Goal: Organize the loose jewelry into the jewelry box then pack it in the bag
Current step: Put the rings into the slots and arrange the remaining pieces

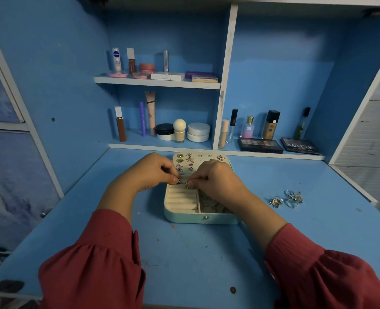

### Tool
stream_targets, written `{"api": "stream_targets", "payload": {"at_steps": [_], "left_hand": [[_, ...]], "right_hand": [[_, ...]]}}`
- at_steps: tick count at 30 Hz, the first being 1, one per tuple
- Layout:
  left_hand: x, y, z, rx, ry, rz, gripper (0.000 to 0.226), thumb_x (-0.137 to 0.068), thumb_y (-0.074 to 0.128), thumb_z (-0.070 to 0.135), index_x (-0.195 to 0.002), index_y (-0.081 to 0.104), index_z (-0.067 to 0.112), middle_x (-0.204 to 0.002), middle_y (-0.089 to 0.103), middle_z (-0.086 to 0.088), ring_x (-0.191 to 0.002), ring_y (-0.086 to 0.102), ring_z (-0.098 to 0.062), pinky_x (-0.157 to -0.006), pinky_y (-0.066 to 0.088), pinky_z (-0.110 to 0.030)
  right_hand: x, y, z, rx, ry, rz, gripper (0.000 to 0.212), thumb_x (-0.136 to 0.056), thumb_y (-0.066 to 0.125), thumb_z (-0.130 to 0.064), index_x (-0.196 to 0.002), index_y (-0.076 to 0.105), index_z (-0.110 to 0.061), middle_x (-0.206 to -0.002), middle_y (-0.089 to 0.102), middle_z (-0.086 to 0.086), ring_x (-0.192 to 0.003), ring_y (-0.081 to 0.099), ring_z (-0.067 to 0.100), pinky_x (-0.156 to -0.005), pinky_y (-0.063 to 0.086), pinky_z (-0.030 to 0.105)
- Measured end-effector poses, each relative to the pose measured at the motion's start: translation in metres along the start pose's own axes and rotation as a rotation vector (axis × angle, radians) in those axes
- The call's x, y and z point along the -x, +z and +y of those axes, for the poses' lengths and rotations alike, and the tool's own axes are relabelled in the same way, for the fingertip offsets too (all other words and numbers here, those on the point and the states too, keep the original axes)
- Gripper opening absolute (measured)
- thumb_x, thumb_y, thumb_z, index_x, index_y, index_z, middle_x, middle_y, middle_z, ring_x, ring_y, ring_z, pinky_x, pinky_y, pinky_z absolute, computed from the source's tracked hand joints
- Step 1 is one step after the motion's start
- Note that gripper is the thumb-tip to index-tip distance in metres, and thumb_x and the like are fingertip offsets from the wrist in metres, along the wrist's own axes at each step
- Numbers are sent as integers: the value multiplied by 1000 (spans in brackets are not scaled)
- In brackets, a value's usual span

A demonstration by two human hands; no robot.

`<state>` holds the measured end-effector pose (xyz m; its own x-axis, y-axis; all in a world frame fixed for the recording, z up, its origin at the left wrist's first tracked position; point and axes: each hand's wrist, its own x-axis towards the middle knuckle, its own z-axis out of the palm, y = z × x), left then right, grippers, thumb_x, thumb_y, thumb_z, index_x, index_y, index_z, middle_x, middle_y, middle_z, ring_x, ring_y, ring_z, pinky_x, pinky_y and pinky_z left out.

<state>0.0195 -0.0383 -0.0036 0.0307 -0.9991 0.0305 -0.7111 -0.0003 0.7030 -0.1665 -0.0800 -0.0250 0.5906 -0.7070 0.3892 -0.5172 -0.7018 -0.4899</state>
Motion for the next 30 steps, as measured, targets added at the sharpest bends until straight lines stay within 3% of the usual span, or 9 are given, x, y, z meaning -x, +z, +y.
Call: {"api": "stream_targets", "payload": {"at_steps": [4, 9, 14, 16, 19, 22, 30], "left_hand": [[0, 0, 0, -1, 4, 1, 22, -74, 79, 9, -68, 73, 29, -82, 71, 4, -87, 67, -16, -94, 50, -44], [-1, 0, 0, 0, 6, 0, 21, -74, 79, 8, -69, 73, 28, -81, 71, 4, -86, 67, -15, -94, 51, -43], [-1, 0, -1, -4, 13, 1, 19, -74, 79, 9, -71, 74, 27, -83, 71, 2, -86, 67, -16, -93, 51, -42], [0, 0, 0, 7, 16, 1, 20, -74, 79, 9, -71, 73, 28, -82, 71, 2, -84, 66, -15, -90, 52, -38], [2, 0, 2, 28, 49, 20, 25, -74, 79, 7, -72, 72, 30, -74, 62, 6, -68, 55, -5, -73, 46, -22], [5, 0, 6, 74, 75, -32, 20, -71, 80, 4, -72, 75, 23, -71, 60, 9, -65, 57, 0, -66, 47, -14], [1, 8, 8, -73, 71, -114, 21, -73, 80, 9, -67, 71, 26, -79, 57, 7, -76, 57, -8, -73, 45, -23]], "right_hand": [[0, 1, 0, 86, -22, -33, 14, -87, 67, -20, -94, 78, -15, -94, 70, 4, -97, 53, 17, -84, 40, 25], [0, 1, 0, 113, -52, -32, 14, -87, 67, -20, -94, 77, -15, -92, 69, 2, -96, 49, 13, -78, 34, 19], [1, 3, -2, 141, -46, -7, 13, -85, 69, -23, -92, 77, -15, -92, 69, 1, -97, 51, 15, -79, 37, 22], [2, 2, -2, 120, -22, -3, 13, -85, 69, -23, -91, 76, -14, -92, 68, 1, -95, 51, 14, -76, 37, 21], [3, 2, -1, 95, 39, 2, 15, -86, 68, -24, -88, 75, -11, -87, 66, 2, -92, 52, 17, -77, 42, 27], [4, 2, -1, 76, 66, 12, 16, -85, 69, -25, -86, 74, -10, -81, 63, 1, -89, 53, 18, -76, 44, 30], [4, 0, -3, 26, 91, 6, 17, -83, 72, -27, -85, 76, -11, -77, 59, -4, -85, 55, 15, -75, 46, 31]]}}
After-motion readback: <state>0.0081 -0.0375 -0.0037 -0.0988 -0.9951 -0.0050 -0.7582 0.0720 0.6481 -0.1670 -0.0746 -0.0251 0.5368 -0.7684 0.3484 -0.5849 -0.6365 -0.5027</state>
